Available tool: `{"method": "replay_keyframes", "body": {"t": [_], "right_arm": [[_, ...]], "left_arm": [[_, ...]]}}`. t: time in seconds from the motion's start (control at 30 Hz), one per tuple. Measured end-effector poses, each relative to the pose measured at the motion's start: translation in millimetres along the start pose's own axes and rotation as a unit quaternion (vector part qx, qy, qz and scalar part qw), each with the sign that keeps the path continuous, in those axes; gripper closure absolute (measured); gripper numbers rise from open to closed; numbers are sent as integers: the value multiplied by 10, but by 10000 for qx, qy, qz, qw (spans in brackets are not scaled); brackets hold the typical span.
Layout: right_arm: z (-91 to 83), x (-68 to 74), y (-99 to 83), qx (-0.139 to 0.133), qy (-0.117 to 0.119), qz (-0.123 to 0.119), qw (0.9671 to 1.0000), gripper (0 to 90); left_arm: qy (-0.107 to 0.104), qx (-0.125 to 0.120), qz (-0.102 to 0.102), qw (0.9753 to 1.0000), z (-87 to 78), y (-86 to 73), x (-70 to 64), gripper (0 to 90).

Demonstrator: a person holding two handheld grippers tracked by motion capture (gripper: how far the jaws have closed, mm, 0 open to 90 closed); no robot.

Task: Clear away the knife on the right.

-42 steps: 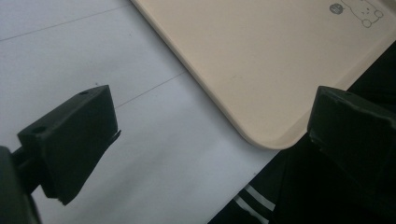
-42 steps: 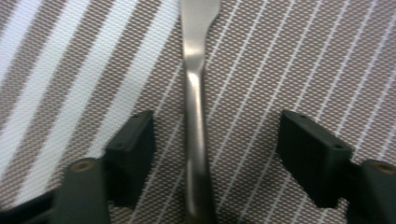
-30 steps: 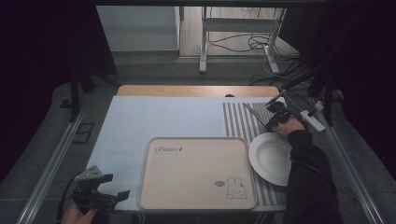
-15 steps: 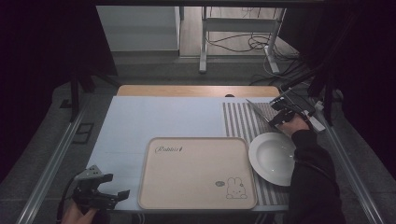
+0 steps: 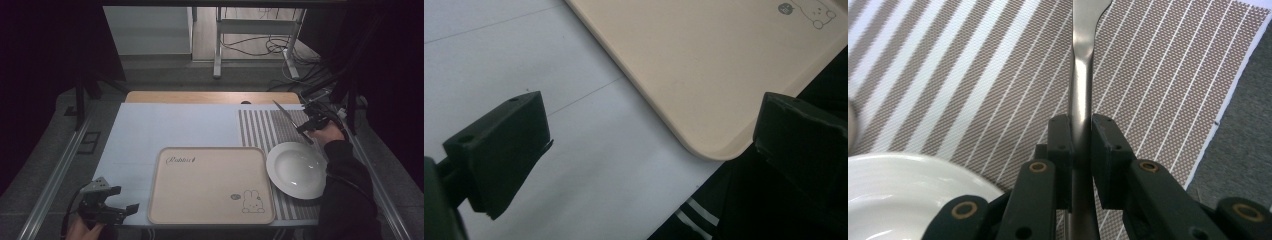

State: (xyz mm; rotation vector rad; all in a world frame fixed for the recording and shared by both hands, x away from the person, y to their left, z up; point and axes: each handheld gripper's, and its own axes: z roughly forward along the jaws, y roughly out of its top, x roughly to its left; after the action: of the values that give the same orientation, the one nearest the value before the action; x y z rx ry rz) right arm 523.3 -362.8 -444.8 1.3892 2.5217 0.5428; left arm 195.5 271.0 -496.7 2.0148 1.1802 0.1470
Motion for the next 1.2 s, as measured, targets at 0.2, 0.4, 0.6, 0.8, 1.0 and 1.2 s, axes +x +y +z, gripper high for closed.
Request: {"method": "replay_keyframes", "body": {"t": [0.2,0.4,0.6,0.8,1.0,1.2], "right_arm": [[-70,103,-63,-17,104,-68,9999,803],[-131,222,-118,-157,226,-114,9996,803],[-149,421,-179,-218,372,-271,9987,803],[-169,570,-235,-285,408,-392,9980,803],[-205,744,-284,-361,486,-549,9967,803],[-195,915,-346,-365,529,-658,9958,803]], "left_arm": [[4,11,8,10000,2,2,0,18],[8,16,13,10000,2,3,0,18],[9,19,7,10000,3,3,-1,18],[15,16,14,10000,6,4,-2,18],[16,20,14,10000,7,5,-2,18],[15,17,11,10000,7,5,-2,18]]}}
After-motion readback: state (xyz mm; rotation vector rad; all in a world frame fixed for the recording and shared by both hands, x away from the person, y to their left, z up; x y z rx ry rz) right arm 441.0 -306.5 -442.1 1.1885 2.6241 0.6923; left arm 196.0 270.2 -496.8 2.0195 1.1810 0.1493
